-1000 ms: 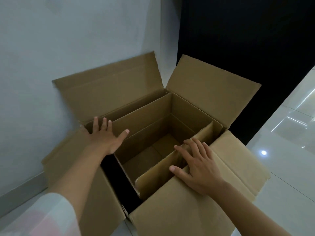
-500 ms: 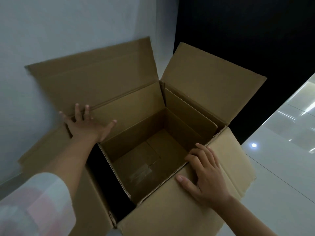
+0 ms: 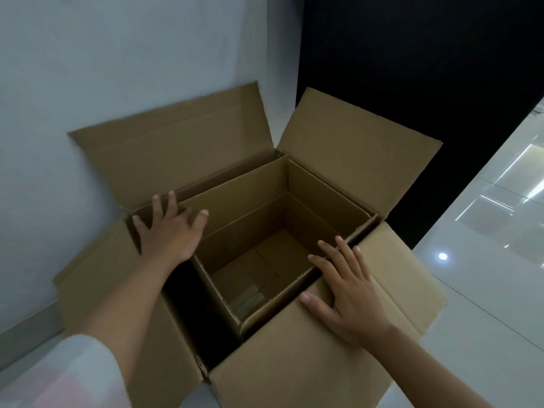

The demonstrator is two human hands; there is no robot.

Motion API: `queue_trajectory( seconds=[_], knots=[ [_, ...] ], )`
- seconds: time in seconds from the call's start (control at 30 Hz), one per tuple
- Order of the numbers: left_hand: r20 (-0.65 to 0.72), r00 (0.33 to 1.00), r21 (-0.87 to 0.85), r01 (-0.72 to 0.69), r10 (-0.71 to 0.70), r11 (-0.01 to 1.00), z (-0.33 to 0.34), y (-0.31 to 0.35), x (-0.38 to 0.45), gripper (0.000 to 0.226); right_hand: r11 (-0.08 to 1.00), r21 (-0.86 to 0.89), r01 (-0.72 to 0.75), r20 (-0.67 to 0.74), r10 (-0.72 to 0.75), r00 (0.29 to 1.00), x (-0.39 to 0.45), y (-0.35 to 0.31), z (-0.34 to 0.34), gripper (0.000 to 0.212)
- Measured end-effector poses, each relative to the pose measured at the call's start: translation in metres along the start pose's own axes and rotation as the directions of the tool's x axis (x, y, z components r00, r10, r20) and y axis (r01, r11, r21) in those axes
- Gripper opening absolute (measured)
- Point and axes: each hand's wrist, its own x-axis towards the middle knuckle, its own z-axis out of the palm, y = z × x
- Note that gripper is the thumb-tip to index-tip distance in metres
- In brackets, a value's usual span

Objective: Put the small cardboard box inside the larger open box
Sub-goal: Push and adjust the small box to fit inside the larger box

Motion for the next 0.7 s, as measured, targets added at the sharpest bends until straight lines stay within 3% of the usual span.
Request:
queue_trajectory(
  seconds=[0.23,0.43,0.6,0.7],
  knots=[
    [-0.123,0.992,-0.117,-0.043,0.029,0.992,0.004,-0.002,-0.036,0.058,1.000,0.001,-0.031,0.032,0.031,0.999,0.001,-0.012,-0.008,0.080],
    [-0.128,0.987,-0.124,0.083,-0.099,0.989,0.028,-0.027,-0.080,0.062,0.999,0.005,-0.054,0.035,0.054,0.998,-0.007,-0.028,-0.001,0.080],
    [-0.086,0.981,-0.402,0.123,-0.171,0.907,0.041,-0.028,-0.091,0.066,0.997,0.002,-0.075,0.003,0.075,0.997,-0.005,-0.025,0.016,0.076],
    [-0.114,0.979,-0.482,0.096,-0.171,0.871,0.043,-0.021,-0.085,0.065,0.996,0.008,-0.093,-0.023,0.093,0.995,0.001,-0.021,0.020,0.073]
  ],
)
